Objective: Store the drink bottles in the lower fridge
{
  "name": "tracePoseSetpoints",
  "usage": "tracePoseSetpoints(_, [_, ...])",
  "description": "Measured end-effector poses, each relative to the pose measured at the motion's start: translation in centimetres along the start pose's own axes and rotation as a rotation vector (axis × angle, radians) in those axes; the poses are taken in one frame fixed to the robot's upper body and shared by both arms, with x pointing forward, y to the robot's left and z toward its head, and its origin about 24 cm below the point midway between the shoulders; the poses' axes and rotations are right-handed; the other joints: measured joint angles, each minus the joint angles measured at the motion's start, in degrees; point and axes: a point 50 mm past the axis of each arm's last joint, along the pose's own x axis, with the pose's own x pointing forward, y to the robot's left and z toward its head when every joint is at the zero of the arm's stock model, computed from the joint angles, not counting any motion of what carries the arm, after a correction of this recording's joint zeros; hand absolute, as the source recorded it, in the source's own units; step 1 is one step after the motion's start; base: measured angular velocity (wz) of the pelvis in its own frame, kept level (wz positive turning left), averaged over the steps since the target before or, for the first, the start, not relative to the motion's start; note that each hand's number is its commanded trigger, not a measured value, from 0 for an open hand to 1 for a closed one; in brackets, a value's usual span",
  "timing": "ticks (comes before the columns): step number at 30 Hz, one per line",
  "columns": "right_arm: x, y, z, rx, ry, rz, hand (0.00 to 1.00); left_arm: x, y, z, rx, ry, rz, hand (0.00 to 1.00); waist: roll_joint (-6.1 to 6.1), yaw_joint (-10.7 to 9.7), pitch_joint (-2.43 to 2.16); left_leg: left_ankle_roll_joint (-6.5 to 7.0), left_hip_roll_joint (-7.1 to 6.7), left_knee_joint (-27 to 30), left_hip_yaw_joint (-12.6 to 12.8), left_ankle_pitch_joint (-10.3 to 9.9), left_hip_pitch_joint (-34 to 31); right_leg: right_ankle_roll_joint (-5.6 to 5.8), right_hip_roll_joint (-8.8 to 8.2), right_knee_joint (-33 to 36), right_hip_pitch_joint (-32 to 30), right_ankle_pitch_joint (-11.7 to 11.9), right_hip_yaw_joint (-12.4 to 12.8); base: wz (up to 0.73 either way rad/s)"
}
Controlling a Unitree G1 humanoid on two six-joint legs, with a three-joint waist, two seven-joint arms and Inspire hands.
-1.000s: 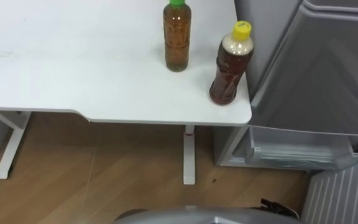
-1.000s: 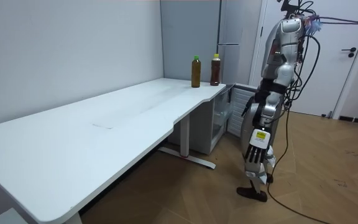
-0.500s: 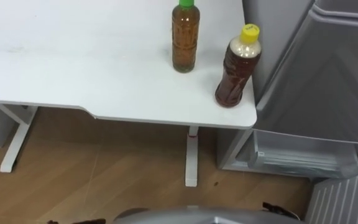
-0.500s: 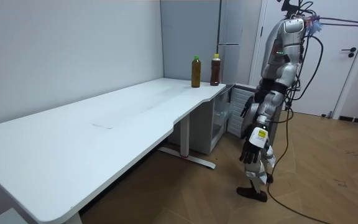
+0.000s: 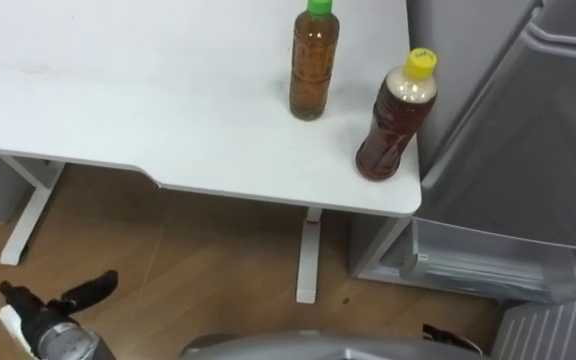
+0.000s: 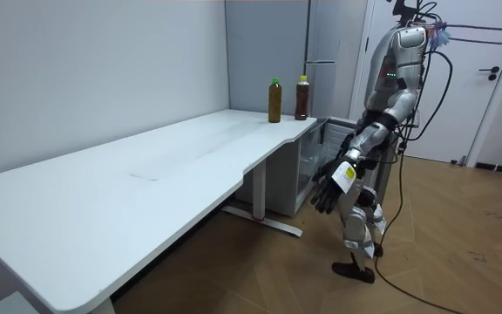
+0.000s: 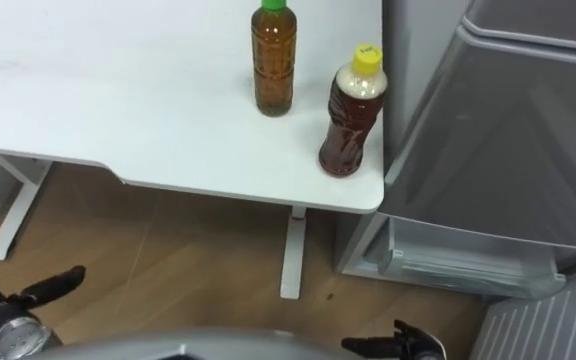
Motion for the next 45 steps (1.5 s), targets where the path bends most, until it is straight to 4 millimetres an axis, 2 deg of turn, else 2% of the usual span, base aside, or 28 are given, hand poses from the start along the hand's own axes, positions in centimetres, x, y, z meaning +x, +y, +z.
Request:
tracePoseSetpoints(5, [0.0,0.0,0.1,-0.002,-0.004,0.001,0.00,-0.7,-1.7,2.8,-0.018,-0.146,-0.041,0.00,-0.13,-0.4,0.04,0.00,-0.11,0.2,-0.1,0.0,-0.2,0.01,0.02,0.0,0.1,0.0,-0.3,0.03])
tracePoseSetpoints(7, [0.0,0.0,0.2,-0.002,-0.007,0.006,0.00,-1.6,-3.0,4.9,-0.023,-0.256,-0.096,0.00,0.02,-0.3,0.05,0.00,-0.15,0.2,-0.2,0.0,-0.3,0.01,0.02,0.0,0.4,0.0,-0.3,0.06])
tracePoseSetpoints(13, [0.0,0.2,0.3,-0.032,-0.028,0.019,0.00,-3.9,-5.7,7.9,-0.037,-0.429,-0.266,0.00,0.11,-0.6,0.08,0.01,-0.23,0.2,-0.9,0.0,-0.3,0.01,0.04,-0.1,0.4,0.0,-0.4,0.02])
tracePoseSetpoints(20, [0.0,0.3,0.3,-0.013,-0.035,0.022,0.00,-6.0,-6.8,11.1,-0.058,-0.597,-0.391,0.00,0.03,-0.6,0.19,0.01,-0.23,0.6,-1.1,0.0,-0.5,0.01,0.04,-0.1,0.3,0.0,-0.1,0.02])
tracePoseSetpoints(22, [0.0,0.4,0.3,-0.028,-0.035,0.028,0.00,-7.0,-7.3,12.1,-0.044,-0.664,-0.445,0.00,-0.06,-0.6,0.37,0.01,-0.24,1.0,-1.1,0.0,-0.6,0.01,0.05,-0.1,0.3,0.0,0.2,0.02])
tracePoseSetpoints(27, [0.1,0.5,0.7,-0.049,-0.039,0.042,0.00,-8.6,-8.3,13.3,-0.018,-0.756,-0.546,0.00,0.04,-1.0,0.56,0.02,-0.21,1.2,-1.1,0.0,-1.0,0.01,0.20,-0.1,-0.2,0.0,2.5,-0.03])
tracePoseSetpoints(29, [0.2,0.6,1.0,-0.051,-0.045,0.049,0.00,-9.3,-8.5,14.0,-0.026,-0.793,-0.575,0.00,0.10,-1.7,0.72,0.02,-0.22,1.0,-1.1,0.0,-1.3,0.01,0.23,-0.1,-0.5,0.0,2.7,0.00])
tracePoseSetpoints(32, [0.1,0.5,1.1,-0.054,-0.053,0.052,0.00,-10.4,-8.8,14.6,-0.015,-0.848,-0.625,0.00,0.28,-2.5,0.66,0.01,-0.19,1.0,-1.0,0.0,-1.4,0.01,0.29,-0.1,-0.5,0.0,2.7,0.00])
tracePoseSetpoints(36, [0.1,0.5,1.3,-0.056,-0.066,0.061,0.00,-11.3,-9.6,14.3,0.044,-0.886,-0.704,0.00,0.45,-3.4,0.34,-0.02,-0.19,1.0,-1.0,0.1,-1.6,0.00,0.29,-0.1,-1.1,0.0,2.7,0.00])
tracePoseSetpoints(42, [0.2,0.6,1.5,-0.067,-0.070,0.076,0.00,-12.1,-10.2,13.8,0.093,-0.898,-0.791,0.00,0.01,-3.7,0.21,-0.04,-0.22,0.9,-0.9,0.2,-1.0,0.00,0.22,-0.1,-0.9,0.0,2.8,0.00])
tracePoseSetpoints(45, [0.2,0.7,1.5,-0.081,-0.069,0.081,0.00,-12.3,-10.4,13.7,0.109,-0.899,-0.824,0.00,-0.33,-3.7,0.28,-0.03,-0.23,0.8,-1.0,0.2,-0.9,0.00,0.20,-0.1,-0.9,0.0,2.8,0.00])
